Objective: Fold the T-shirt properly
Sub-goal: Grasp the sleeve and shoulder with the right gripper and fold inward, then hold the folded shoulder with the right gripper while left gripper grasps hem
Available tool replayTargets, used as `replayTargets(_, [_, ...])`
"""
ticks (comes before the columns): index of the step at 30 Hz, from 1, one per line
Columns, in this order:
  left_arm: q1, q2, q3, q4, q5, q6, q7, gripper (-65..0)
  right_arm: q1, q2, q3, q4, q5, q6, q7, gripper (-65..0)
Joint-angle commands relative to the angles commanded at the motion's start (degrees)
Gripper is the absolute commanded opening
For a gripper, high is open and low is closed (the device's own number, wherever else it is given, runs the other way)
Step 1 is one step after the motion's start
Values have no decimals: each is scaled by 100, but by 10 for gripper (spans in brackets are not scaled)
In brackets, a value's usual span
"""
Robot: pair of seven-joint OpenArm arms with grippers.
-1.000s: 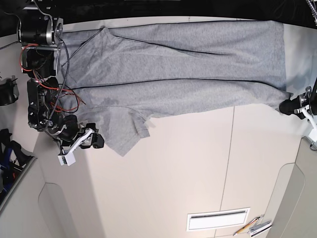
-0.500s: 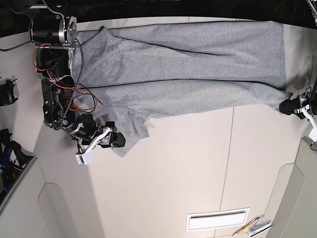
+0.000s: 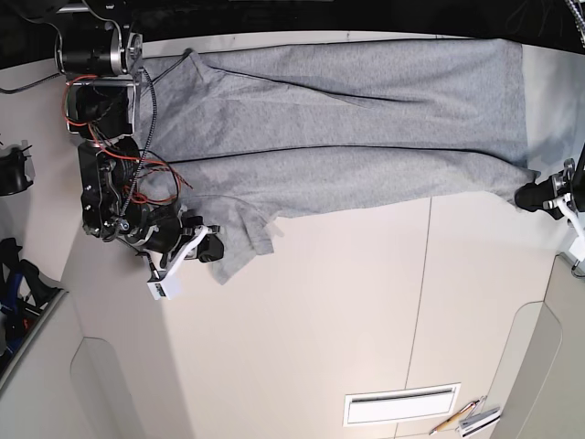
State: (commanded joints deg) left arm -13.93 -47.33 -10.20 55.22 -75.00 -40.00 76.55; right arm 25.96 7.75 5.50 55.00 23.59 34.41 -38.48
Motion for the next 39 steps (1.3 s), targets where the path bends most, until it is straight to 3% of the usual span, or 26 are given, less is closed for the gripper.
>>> replayTargets(4, [0, -68, 0, 0, -125, 0, 52, -650, -111, 186, 15, 1034, 885, 2, -883, -650])
replayTargets(8, [-2, -247, 0, 0, -852, 0, 345, -650, -431, 542, 15, 2162, 1445, -2, -1292, -650])
replayTargets(11, [0, -345, 0, 0, -901, 0, 345, -650, -693, 785, 17, 2649, 1803, -7, -1545, -650])
replayTargets(16, [55, -372, 0, 0, -903, 0, 345, -650, -1342, 874, 216, 3342, 2037, -9, -1768, -650])
replayTargets(28, [732, -601, 0, 0, -1000, 0, 345, -650, -3373, 872, 1834, 5152, 2940, 33, -2218, -650])
replayTargets(39, [745, -605, 0, 0, -1000, 0, 345, -650, -4581, 859, 1963, 5766, 2940, 33, -2218, -650])
